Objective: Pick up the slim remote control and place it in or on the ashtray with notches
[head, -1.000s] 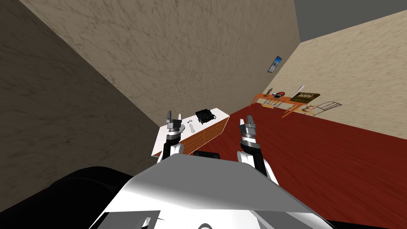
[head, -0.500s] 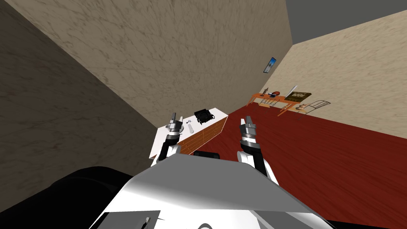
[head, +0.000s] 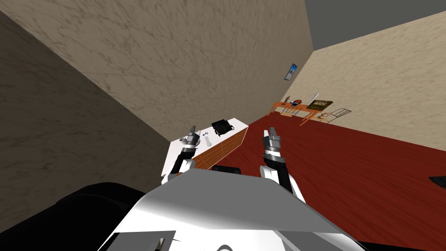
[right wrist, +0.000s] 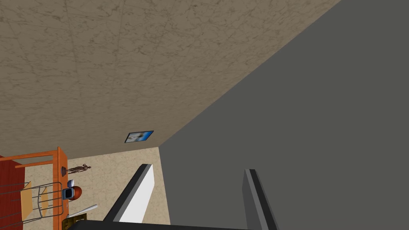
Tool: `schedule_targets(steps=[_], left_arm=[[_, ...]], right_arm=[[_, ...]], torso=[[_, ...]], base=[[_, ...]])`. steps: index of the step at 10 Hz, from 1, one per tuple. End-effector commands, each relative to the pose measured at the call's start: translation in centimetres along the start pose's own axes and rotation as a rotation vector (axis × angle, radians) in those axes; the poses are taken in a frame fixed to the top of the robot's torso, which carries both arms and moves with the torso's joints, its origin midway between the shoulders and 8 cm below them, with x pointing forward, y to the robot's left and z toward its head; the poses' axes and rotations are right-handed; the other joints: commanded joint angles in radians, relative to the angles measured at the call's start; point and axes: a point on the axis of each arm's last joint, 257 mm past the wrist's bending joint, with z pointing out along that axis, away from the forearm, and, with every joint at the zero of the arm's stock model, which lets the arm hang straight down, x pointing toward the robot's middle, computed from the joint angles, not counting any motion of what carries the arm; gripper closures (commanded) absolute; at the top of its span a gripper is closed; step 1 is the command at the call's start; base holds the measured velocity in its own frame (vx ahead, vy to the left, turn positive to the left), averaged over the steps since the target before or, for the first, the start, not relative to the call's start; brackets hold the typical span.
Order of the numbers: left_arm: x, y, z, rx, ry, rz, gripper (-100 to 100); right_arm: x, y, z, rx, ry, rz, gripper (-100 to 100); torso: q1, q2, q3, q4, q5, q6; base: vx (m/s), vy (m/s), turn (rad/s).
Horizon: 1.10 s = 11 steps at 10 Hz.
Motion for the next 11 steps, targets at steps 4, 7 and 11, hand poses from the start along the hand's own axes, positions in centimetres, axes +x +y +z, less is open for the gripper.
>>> schedule_targets(steps=[4,7,11], left_arm=[[-1.3,4.4,-0.7,-0.156,0.024,0.099,-100],[-1.7,6.3,-1.1,-0.225,0.035,0.130,-100],[-2.8,9.5,-2.3,-0.340,0.059,0.193,-100]], right_arm=[[0.0,0.0,0.0,0.000,0.000,0.000,0],[0.0,0.0,0.0,0.000,0.000,0.000,0],[0.0,0.0,0.0,0.000,0.000,0.000,0]], torso=[[0.000,0.000,0.000,0.000,0.000,0.000],[0.000,0.000,0.000,0.000,0.000,0.000],[0.000,0.000,0.000,0.000,0.000,0.000]], base=[[-0.004,0.003,-0.076],[-0.001,0.001,-0.054],[0.002,0.000,-0.068]])
